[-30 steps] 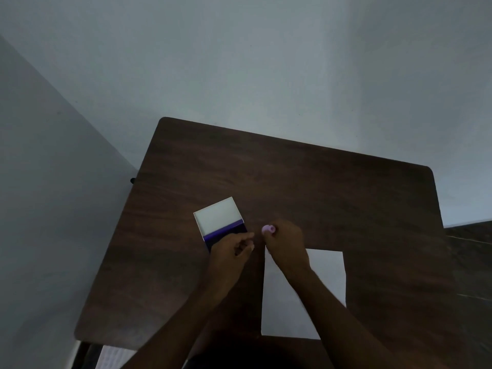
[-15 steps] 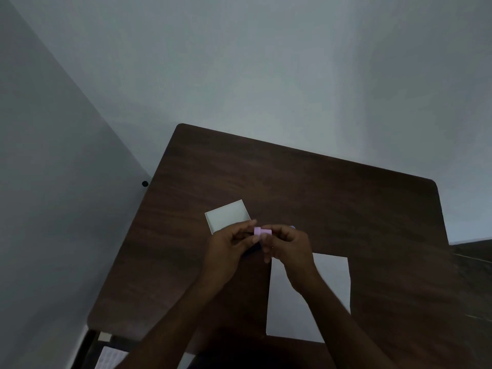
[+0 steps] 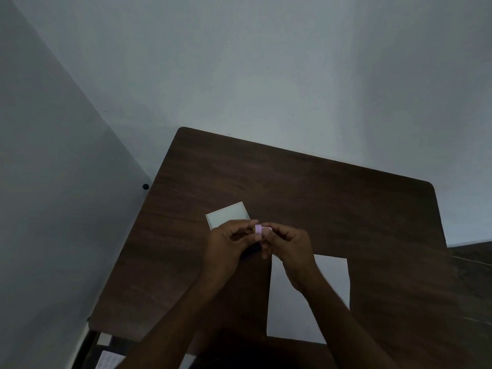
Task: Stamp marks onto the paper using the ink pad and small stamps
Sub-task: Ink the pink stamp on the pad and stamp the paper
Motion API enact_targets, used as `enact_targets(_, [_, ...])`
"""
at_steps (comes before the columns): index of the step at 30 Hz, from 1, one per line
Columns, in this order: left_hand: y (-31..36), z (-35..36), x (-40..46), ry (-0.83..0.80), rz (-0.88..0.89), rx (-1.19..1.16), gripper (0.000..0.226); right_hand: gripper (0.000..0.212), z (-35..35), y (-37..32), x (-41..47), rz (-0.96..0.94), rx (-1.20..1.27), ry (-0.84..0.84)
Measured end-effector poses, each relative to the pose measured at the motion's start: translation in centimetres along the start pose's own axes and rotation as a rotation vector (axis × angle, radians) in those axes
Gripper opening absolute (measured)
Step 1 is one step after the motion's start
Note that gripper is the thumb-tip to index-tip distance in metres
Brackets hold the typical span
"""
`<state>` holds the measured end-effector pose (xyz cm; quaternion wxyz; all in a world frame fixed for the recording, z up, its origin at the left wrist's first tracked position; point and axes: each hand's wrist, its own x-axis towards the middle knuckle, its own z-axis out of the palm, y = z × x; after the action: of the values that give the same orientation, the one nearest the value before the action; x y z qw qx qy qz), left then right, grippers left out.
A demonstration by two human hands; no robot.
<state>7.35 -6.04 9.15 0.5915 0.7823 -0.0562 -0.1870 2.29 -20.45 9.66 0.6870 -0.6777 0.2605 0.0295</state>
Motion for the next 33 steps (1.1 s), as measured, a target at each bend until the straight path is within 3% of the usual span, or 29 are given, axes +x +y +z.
enact_targets(13, [-0.8,-0.9,-0.1,0.027,0.031,0.041,0.023,0.017,0.8,-0.1,0.1,-0.003,0.047,0.001])
enact_targets(22, [-2.6,-3.8,-2.6,0.046,-0.173,-0.21,0.023,0.019,1.8,-0.6,0.1,0.03,0.056,-0.025])
enact_targets(29, [-5.5,-6.6,-4.5,0.222,-0.217,-0.275,0.028,0.016,4.3,-1.2,0.0,0.089,0.129,-0.107])
enact_targets(33, [-8.6,-8.1,-5.3,0.305,-0.277,-0.174,0.028,0.017,5.6,-1.5,0.1,0.175,0.197,-0.144])
